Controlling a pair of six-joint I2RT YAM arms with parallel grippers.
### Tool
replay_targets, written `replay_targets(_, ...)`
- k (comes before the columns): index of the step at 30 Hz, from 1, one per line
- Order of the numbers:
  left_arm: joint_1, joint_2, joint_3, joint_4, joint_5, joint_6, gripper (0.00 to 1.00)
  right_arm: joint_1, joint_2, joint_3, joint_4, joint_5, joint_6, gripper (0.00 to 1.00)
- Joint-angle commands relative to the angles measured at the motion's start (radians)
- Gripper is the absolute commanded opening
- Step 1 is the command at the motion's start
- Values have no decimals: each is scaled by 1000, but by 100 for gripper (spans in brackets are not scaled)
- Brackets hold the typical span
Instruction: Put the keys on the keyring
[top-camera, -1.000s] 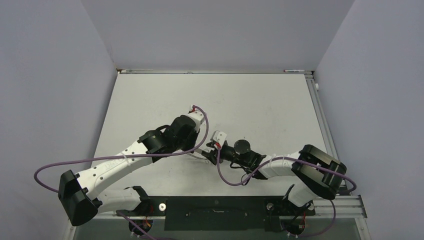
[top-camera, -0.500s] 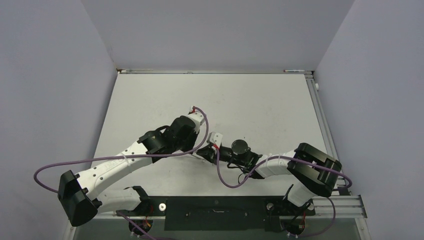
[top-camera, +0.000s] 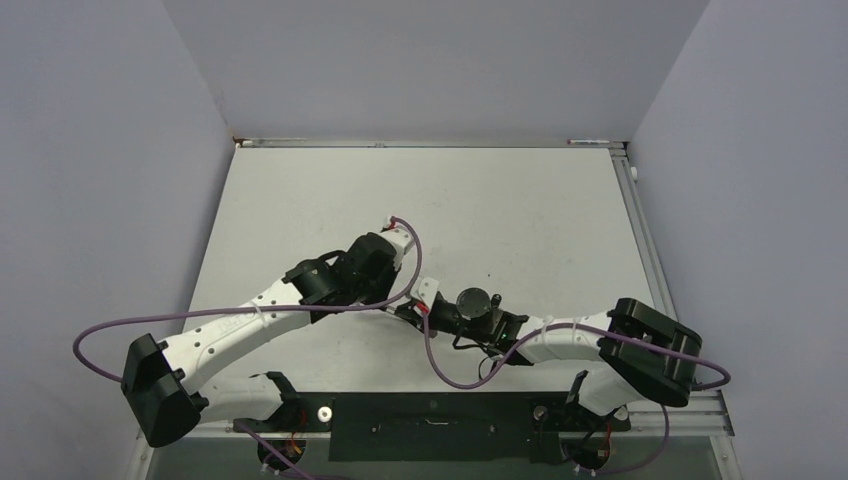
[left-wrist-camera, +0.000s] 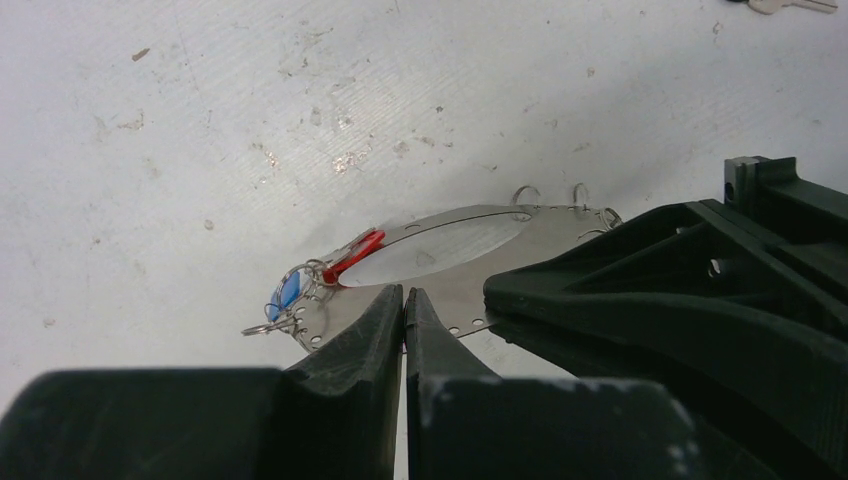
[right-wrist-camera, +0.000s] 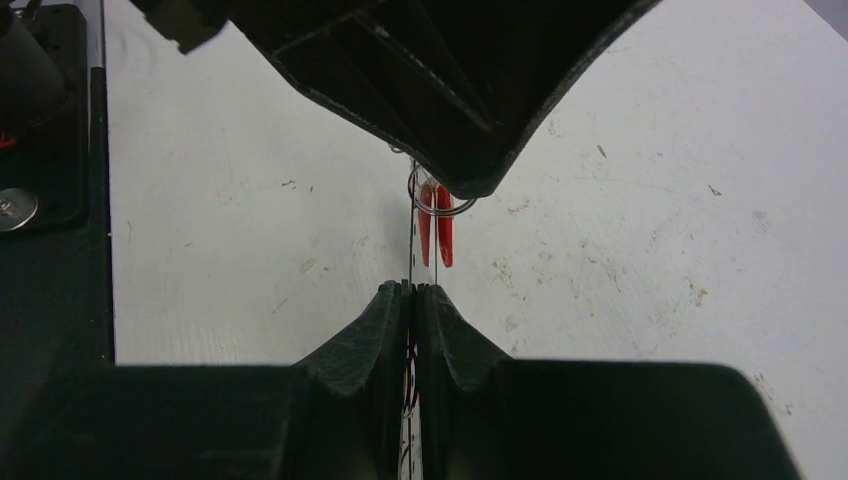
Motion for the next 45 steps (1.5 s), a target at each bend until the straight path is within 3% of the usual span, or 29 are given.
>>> replay_targets(1, 3, 20, 57, -44, -4, 15, 0, 45, -58, 64, -41, 116, -56, 5)
replay_targets(14, 1, 30, 89, -100, 0, -7, 0, 94, -29, 144, -195, 318, -74, 5)
replay_targets(29, 1, 31, 95, -130, 40, -17, 0, 95, -24, 174, -253, 319, -61, 7)
replay_targets(34, 1, 46, 139, -189, 72, 12, 0, 92, -43, 168, -264, 296, -37, 32)
replay_targets(38, 2, 60, 164, -226, 95, 18, 0, 87, -80, 155, -236, 184, -32, 52)
replay_targets(45, 2, 74, 192, -280, 142, 18, 0, 86, -68, 150, -186, 72, -54, 65)
